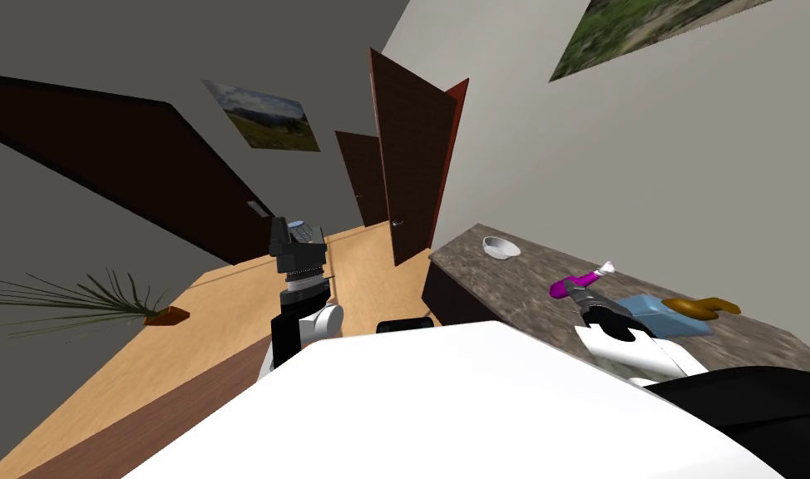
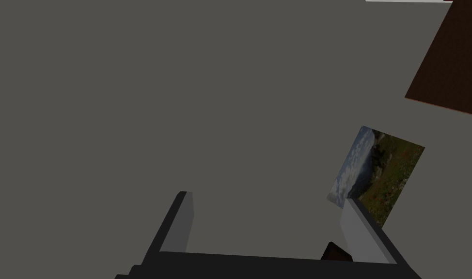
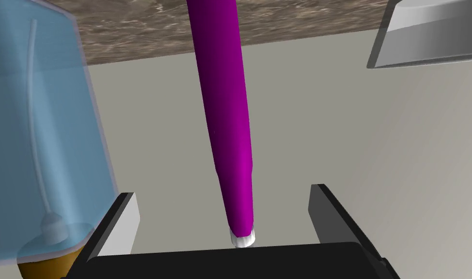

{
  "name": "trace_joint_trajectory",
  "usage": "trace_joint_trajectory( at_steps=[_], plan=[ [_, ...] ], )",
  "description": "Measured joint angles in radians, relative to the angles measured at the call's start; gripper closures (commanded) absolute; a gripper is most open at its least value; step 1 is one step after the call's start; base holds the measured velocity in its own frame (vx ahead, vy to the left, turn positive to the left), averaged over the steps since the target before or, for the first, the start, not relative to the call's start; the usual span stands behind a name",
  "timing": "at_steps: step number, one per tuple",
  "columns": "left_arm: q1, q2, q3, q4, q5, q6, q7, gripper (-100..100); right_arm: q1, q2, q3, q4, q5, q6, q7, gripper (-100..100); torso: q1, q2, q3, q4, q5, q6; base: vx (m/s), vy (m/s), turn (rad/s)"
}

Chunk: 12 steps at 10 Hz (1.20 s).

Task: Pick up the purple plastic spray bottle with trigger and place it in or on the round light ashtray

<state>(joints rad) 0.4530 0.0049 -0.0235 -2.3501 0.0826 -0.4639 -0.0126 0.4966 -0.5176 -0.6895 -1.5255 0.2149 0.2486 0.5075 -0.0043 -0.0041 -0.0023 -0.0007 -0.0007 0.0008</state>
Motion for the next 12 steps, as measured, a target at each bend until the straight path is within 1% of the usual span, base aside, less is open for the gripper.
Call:
trace_joint_trajectory(
  at_steps=[1, 3, 4, 5, 7, 8, 12],
  plan=[
    [0.000, 0.000, 0.000, 0.000, 0.000, 0.000, 0.000, 0, 0.008, -0.021, -0.008, 0.017, 0.002, 0.016, 0.017, -100, 0.000, 0.000, 0.000, 0.000, 0.000, 0.001, 0.071, -0.035, 0.082],
    [0.000, 0.000, 0.000, 0.000, 0.000, 0.000, 0.000, 0, 0.010, -0.034, -0.019, 0.041, 0.016, 0.030, 0.041, -100, 0.002, 0.003, 0.002, 0.001, 0.000, 0.001, 0.032, -0.013, 0.032],
    [0.000, 0.000, 0.000, 0.000, 0.000, 0.000, 0.000, 0, 0.010, -0.034, -0.020, 0.042, 0.017, 0.030, 0.043, 0, 0.003, 0.005, 0.003, 0.001, 0.000, 0.001, 0.000, 0.000, 0.000],
    [0.000, 0.000, 0.000, 0.000, 0.000, 0.000, 0.000, 0, 0.010, -0.034, -0.020, 0.042, 0.017, 0.030, 0.043, -100, 0.003, 0.006, 0.004, 0.001, 0.000, 0.001, -0.035, -0.034, 0.198],
    [0.000, 0.000, 0.000, 0.000, 0.000, 0.000, 0.000, 0, -0.025, -0.033, -0.032, 0.068, 0.037, 0.047, 0.048, -100, -0.001, 0.010, 0.006, 0.002, 0.000, 0.001, -0.051, -0.056, 0.107],
    [0.000, 0.000, 0.000, 0.000, 0.000, 0.000, 0.000, 0, -0.027, -0.034, -0.033, 0.070, 0.038, 0.049, 0.049, 100, 0.001, 0.010, 0.005, 0.002, 0.000, 0.002, -0.004, -0.007, -0.007],
    [0.000, 0.000, 0.000, 0.000, 0.000, 0.000, 0.000, 0, -0.027, -0.034, -0.033, 0.070, 0.038, 0.049, 0.048, 100, 0.003, 0.007, 0.004, 0.001, 0.000, 0.001, -0.001, -0.001, -0.001]
  ],
)
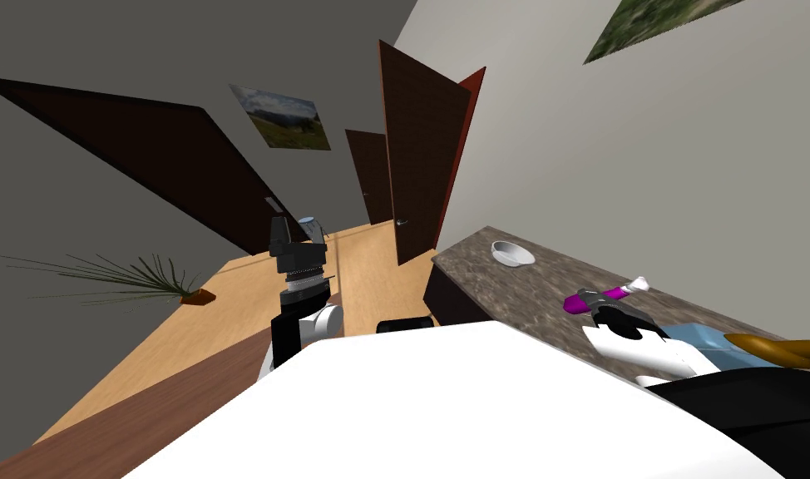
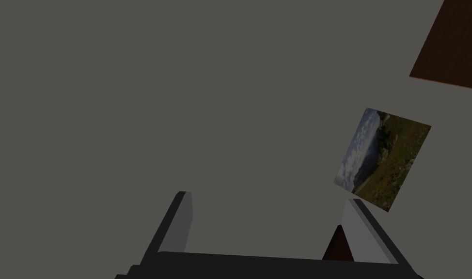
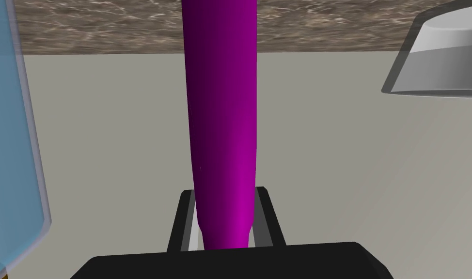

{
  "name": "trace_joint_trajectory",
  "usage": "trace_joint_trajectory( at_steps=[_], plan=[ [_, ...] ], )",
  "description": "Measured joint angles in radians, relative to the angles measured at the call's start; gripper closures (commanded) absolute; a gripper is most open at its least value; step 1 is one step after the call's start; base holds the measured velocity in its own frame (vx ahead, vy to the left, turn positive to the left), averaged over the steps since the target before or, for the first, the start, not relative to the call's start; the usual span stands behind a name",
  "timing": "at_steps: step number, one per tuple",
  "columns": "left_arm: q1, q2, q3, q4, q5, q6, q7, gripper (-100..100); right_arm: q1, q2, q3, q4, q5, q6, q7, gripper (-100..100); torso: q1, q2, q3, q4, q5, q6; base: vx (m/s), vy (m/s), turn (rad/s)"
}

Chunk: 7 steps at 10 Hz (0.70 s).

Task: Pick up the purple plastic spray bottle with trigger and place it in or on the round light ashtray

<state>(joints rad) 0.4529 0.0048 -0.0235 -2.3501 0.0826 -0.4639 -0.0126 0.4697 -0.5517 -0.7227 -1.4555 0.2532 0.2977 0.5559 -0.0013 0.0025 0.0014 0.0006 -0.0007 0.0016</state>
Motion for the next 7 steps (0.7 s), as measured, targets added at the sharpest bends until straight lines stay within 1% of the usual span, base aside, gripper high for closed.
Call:
trace_joint_trajectory(
  at_steps=[1, 2, 3, 4, 5, 6, 7],
  plan=[
    [0.000, 0.000, 0.000, 0.000, 0.000, 0.000, 0.000, 0, 0.000, 0.000, 0.000, 0.000, 0.000, 0.000, 0.000, 0, 0.000, 0.000, 0.000, 0.000, 0.000, 0.000, 0.000, 0.000, 0.000],
    [0.000, 0.000, 0.000, 0.000, 0.000, 0.000, 0.000, 0, 0.000, 0.000, 0.000, 0.000, 0.000, 0.000, 0.000, 100, 0.000, 0.000, 0.000, 0.000, 0.000, 0.000, 0.046, 0.033, -0.169],
    [0.000, 0.000, 0.000, 0.000, 0.000, 0.000, 0.000, 0, 0.012, 0.000, 0.005, -0.011, -0.007, -0.008, -0.001, 100, 0.002, -0.001, -0.001, 0.000, 0.000, 0.003, 0.028, 0.027, -0.062],
    [0.000, 0.000, 0.000, 0.000, 0.000, 0.000, 0.000, 0, 0.015, 0.000, 0.005, -0.012, -0.008, -0.010, -0.002, 0, 0.002, -0.001, -0.001, 0.000, 0.000, 0.001, 0.000, 0.000, 0.000],
    [0.000, 0.000, 0.000, 0.000, 0.000, 0.000, 0.000, 0, 0.014, 0.000, 0.005, -0.011, -0.008, -0.010, -0.002, 100, 0.000, 0.000, 0.000, 0.000, 0.000, 0.001, -0.053, 0.064, 0.109],
    [0.000, 0.000, 0.000, 0.000, 0.000, 0.000, 0.000, 0, 0.016, 0.013, -0.009, -0.014, -0.015, -0.020, -0.011, 100, 0.004, 0.003, 0.001, 0.000, -0.003, -0.001, -0.112, 0.081, 0.088],
    [0.000, 0.000, 0.000, 0.000, 0.000, 0.000, 0.000, 0, 0.024, 0.027, -0.019, -0.029, -0.024, -0.027, -0.022, 100, 0.006, 0.006, 0.003, 0.000, -0.004, 0.000, -0.167, 0.114, 0.048]
  ],
)
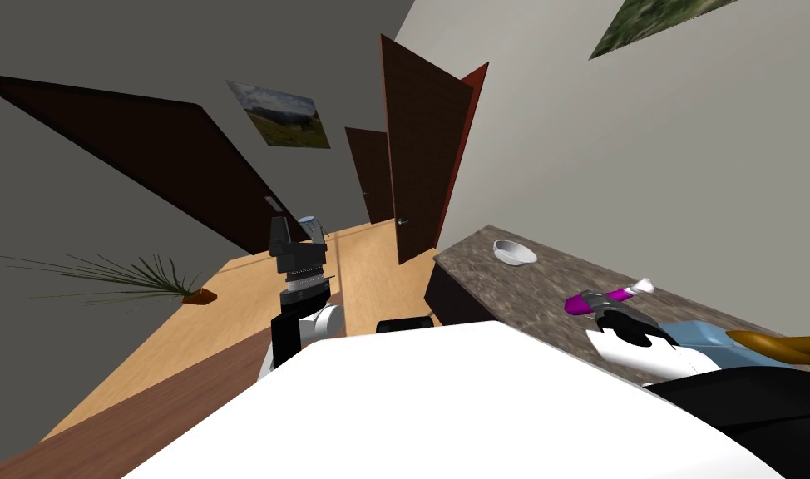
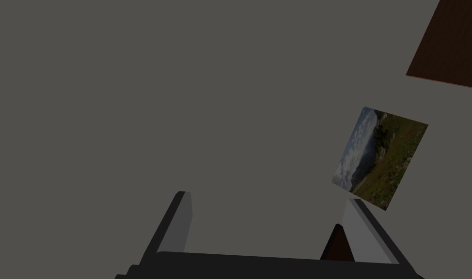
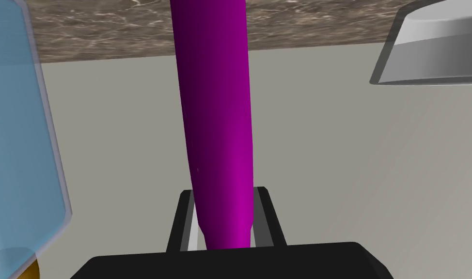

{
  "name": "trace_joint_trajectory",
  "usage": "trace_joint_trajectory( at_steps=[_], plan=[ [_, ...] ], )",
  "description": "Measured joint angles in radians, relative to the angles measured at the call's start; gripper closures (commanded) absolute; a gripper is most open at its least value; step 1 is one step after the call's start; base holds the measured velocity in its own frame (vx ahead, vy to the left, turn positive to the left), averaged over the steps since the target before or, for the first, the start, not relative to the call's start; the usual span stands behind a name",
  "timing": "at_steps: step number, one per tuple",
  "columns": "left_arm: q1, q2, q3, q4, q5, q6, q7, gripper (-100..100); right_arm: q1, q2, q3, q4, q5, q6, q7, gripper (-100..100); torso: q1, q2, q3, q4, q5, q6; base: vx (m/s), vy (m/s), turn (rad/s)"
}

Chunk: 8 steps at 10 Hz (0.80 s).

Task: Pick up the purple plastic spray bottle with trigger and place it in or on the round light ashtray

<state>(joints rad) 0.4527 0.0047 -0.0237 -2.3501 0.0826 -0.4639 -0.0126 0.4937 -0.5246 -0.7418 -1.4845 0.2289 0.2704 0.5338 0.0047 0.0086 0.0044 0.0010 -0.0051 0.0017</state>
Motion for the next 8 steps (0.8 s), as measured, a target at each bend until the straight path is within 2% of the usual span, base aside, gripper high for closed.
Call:
trace_joint_trajectory(
  at_steps=[4, 8],
  plan=[
    [0.000, 0.000, 0.000, 0.000, 0.000, 0.000, 0.000, 0, 0.054, 0.001, -0.025, -0.050, -0.054, 0.004, -0.029, 100, 0.003, 0.007, 0.004, 0.002, -0.001, 0.003, -0.155, 0.140, -0.007],
    [0.000, 0.000, 0.000, 0.000, 0.000, 0.000, 0.000, 0, 0.125, -0.058, -0.054, -0.090, -0.126, 0.029, -0.047, 100, 0.005, 0.011, 0.007, 0.003, 0.000, 0.004, -0.191, 0.149, -0.044]
  ],
)
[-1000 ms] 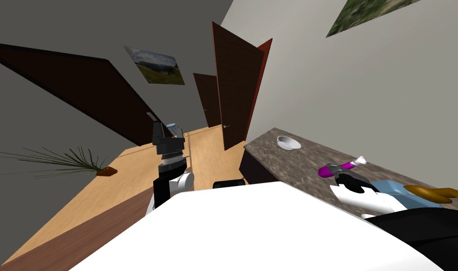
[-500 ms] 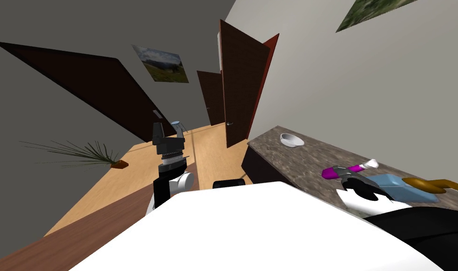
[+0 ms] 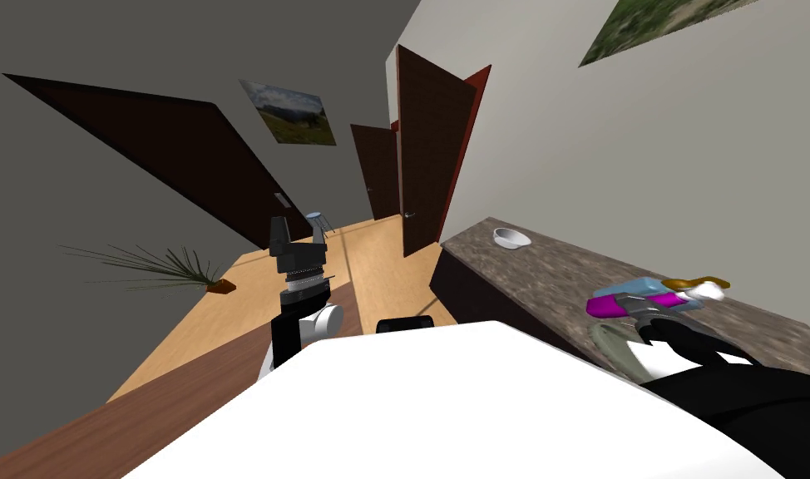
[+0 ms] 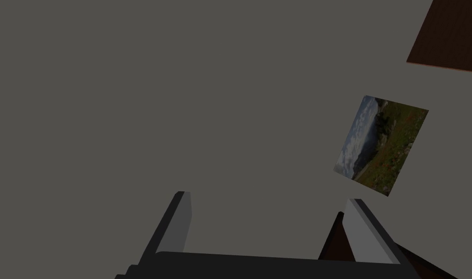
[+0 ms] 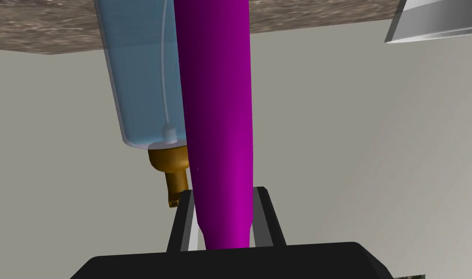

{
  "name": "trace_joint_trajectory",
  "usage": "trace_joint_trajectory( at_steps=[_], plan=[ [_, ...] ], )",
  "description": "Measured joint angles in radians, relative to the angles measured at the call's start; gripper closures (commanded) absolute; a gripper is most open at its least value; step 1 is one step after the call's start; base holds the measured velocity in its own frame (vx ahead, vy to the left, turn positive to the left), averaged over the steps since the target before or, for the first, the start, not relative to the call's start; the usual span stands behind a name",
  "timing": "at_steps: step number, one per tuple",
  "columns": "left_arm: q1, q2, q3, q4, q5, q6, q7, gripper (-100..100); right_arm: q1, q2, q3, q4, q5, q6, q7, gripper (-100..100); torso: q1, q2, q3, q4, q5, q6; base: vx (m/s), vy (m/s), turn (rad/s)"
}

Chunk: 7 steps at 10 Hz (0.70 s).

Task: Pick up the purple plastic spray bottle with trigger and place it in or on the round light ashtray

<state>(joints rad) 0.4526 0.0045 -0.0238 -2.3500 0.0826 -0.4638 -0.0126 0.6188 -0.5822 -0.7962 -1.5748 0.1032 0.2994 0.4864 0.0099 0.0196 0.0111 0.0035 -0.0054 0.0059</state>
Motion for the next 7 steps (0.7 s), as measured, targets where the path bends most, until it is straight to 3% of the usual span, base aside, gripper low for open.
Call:
trace_joint_trajectory(
  at_steps=[3, 6, 7],
  plan=[
    [0.000, 0.000, 0.000, 0.000, 0.000, 0.000, 0.000, 0, 0.041, -0.051, 0.015, -0.041, -0.039, 0.050, 0.003, 100, -0.007, 0.001, 0.000, 0.000, -0.002, 0.001, -0.210, 0.046, -0.069],
    [0.000, 0.000, 0.000, 0.000, 0.000, 0.000, 0.000, 0, 0.053, -0.098, 0.069, -0.064, -0.039, 0.103, 0.032, 100, -0.019, -0.008, -0.005, -0.003, -0.004, -0.002, -0.100, -0.067, -0.043],
    [0.000, 0.000, 0.000, 0.000, 0.000, 0.000, 0.000, 0, 0.053, -0.098, 0.071, -0.064, -0.038, 0.106, 0.035, -100, -0.016, -0.013, -0.008, -0.004, -0.004, -0.002, -0.011, -0.008, -0.002]
  ],
)
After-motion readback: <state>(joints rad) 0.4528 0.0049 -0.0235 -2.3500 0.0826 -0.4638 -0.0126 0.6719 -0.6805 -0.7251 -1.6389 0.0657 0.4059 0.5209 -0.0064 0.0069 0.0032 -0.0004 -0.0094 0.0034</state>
